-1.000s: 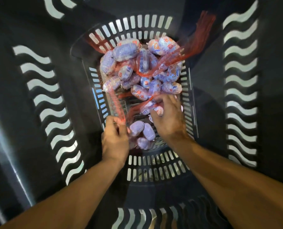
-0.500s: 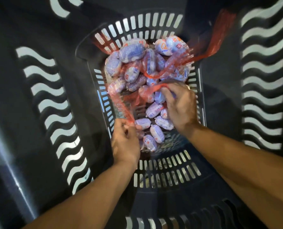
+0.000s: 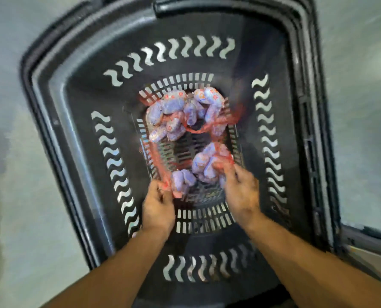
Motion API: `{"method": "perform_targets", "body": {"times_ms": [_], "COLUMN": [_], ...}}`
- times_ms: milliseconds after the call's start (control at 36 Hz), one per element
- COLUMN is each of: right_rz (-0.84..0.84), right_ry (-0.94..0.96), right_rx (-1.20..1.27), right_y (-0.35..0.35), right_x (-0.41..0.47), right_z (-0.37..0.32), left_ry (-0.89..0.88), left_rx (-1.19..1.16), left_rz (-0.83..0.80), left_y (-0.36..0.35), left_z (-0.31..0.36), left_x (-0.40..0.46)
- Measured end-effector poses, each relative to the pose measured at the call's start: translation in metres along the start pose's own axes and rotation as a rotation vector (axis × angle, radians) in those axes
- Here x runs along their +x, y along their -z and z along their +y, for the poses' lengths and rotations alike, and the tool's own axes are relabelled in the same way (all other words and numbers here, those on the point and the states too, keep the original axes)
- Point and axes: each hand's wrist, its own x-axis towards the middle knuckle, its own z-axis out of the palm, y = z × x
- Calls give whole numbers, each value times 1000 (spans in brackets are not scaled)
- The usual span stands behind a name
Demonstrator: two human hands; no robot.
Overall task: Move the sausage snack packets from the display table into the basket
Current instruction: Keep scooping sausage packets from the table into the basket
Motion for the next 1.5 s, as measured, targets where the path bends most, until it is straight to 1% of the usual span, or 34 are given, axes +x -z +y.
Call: {"method": "perform_targets", "body": {"times_ms": [139,250,278,417,556,639,722,861,1028,1083,1139,1222,1250,1306,1444,1500], "right_rz": [19,169,184,151,150,145,155,295,382,428,467,546,603,731,929,995], "right_ry": [-129,-249,-260,-169,-79,-51,-27,123,108,156,200,232,238,225,221,228], "right_rx": [28,35,31,80,143,225,268,265,388,401,474,627,652,674,609,704], "right_y": [36,71,80,124,163,185,203,226,243,248,252,260,263,271,291,297], "right_x": [-58,-102,-112,-177,-254,-300,-344,-415,-491,-517,-544,-587,-601,-631,-692,-709], "right_z": [-13,-34,-41,-85,-135,-169,-196,-222,-231,-232,-228,-221,-220,-215,-193,-181], "left_ry": [-51,-105,-128,-292,-398,-513,-605,-725,-871,-916,-936,-937,-935,-943,-971,-979], "left_rx": [37,22,24,96,89,90,43,-25,-38,-39,-41,-63,-60,-50,9,36], "left_rz": [20,-10,-26,-107,-162,-178,-186,-221,-317,-373,-414,-474,-500,-569,-754,-794], "left_y": [33,63,71,111,155,184,215,267,313,321,329,333,333,329,303,289], "left_z": [39,77,87,136,181,206,228,259,285,291,295,300,300,298,287,279], "left_x": [-40,-77,-87,-150,-226,-274,-319,-385,-445,-462,-475,-494,-502,-520,-567,-586]}}
